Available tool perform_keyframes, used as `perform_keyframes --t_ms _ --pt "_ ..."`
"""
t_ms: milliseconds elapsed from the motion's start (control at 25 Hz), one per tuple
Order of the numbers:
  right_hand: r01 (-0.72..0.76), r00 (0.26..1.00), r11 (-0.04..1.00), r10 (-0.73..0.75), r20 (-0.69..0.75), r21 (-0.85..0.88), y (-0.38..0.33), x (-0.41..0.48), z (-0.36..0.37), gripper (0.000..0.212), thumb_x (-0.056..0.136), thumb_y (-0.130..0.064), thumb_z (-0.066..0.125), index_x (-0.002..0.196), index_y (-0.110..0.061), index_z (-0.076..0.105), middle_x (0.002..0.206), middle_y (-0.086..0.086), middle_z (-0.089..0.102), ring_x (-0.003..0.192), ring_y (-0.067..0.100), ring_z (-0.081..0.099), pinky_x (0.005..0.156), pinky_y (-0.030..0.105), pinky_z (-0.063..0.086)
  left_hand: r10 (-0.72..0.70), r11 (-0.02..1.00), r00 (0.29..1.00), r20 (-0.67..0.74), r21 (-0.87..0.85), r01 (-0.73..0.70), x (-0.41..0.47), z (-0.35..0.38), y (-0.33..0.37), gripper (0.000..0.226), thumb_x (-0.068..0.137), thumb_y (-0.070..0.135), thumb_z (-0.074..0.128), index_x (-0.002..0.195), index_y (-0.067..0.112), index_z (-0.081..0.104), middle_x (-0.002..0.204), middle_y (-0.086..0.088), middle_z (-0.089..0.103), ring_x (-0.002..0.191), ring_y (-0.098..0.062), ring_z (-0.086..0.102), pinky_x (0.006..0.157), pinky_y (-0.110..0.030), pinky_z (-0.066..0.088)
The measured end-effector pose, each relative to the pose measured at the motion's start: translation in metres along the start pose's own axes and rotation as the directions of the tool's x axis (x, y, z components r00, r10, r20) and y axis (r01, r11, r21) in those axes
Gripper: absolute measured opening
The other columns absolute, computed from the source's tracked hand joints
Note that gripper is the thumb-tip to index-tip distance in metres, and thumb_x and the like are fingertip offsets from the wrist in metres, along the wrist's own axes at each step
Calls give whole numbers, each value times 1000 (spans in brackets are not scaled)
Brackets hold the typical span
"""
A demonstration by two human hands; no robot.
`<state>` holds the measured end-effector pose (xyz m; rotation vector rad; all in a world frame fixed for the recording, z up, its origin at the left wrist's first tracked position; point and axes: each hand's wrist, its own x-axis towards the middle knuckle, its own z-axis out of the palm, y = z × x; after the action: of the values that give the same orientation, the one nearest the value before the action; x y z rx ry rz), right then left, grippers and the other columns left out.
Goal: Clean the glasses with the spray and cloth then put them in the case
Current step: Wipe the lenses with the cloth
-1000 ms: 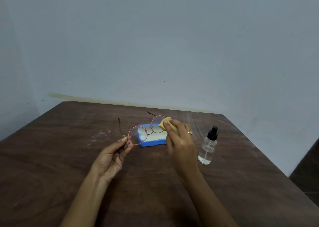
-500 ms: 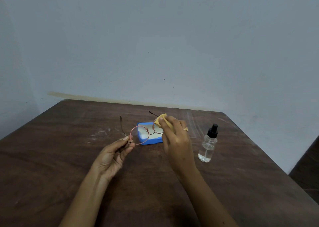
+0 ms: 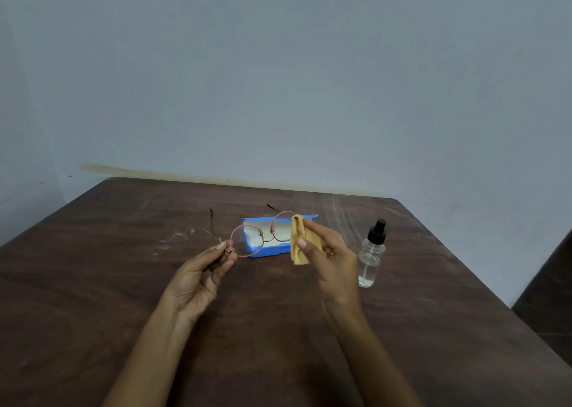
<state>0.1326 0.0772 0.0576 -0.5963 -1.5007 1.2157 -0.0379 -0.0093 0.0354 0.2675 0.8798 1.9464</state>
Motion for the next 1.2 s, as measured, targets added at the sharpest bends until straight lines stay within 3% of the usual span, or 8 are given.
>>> perform_keyframes --t_ms 240,440,560,720,800,920,1040,1200 --pt "-273 959 812 274 77 516 -3 2 -16 33 75 -10 57 107 -3 62 99 1 70 89 6 67 76 15 55 28 998 999 25 50 -30 -1 0 -1 41 85 -1 46 53 3 72 51 -4 69 44 -9 65 43 -13 52" --pt "-440 873 659 474 117 610 -4 0 -33 27 86 9 45 101 -8 61 78 -1 75 65 7 69 54 19 56 84 983 995 50 158 -91 -1 -1 -4 45 89 -3 44 56 6 73 52 -3 69 47 -9 66 45 -13 52" --pt "-503 810 587 576 110 634 -6 -1 -42 35 85 13 45 113 -3 55 92 11 69 63 15 67 50 22 56 132 957 988 83 248 -149 -1 -1 -8 45 89 -3 44 58 8 74 51 -4 68 48 -9 66 47 -13 53" --pt "-562 733 565 678 48 605 -2 -2 -53 46 81 19 47 124 5 40 128 28 50 63 19 65 49 25 57 173 910 973 154 354 -218 -3 1 -14 41 87 -3 46 62 11 75 54 -3 69 52 -9 67 51 -13 54" --pt "-593 714 568 698 47 571 0 -4 -58 49 80 21 48 126 6 37 125 28 51 67 22 64 48 27 57 206 878 961 187 399 -266 -4 2 -17 40 87 -2 47 64 13 76 55 -2 70 54 -9 67 53 -13 54" --pt "-615 720 628 694 15 476 2 -6 -67 45 79 22 49 120 4 45 96 21 58 72 24 59 49 29 57 259 814 936 236 467 -344 -6 4 -22 40 87 -2 48 66 17 76 56 0 70 56 -10 67 56 -14 55" --pt "-632 734 719 675 -73 289 7 -7 -77 38 74 23 52 98 -6 56 105 20 54 76 26 57 64 37 51 300 747 913 276 528 -405 -9 4 -27 37 86 -3 50 68 16 76 56 2 70 56 -9 68 57 -13 55" --pt "-628 750 770 637 -176 111 9 -10 -85 42 73 23 52 105 -4 59 106 20 56 82 29 55 62 36 46 354 648 882 310 598 -471 -9 4 -32 18 86 -5 51 92 2 66 56 6 70 56 -6 67 57 -11 53"
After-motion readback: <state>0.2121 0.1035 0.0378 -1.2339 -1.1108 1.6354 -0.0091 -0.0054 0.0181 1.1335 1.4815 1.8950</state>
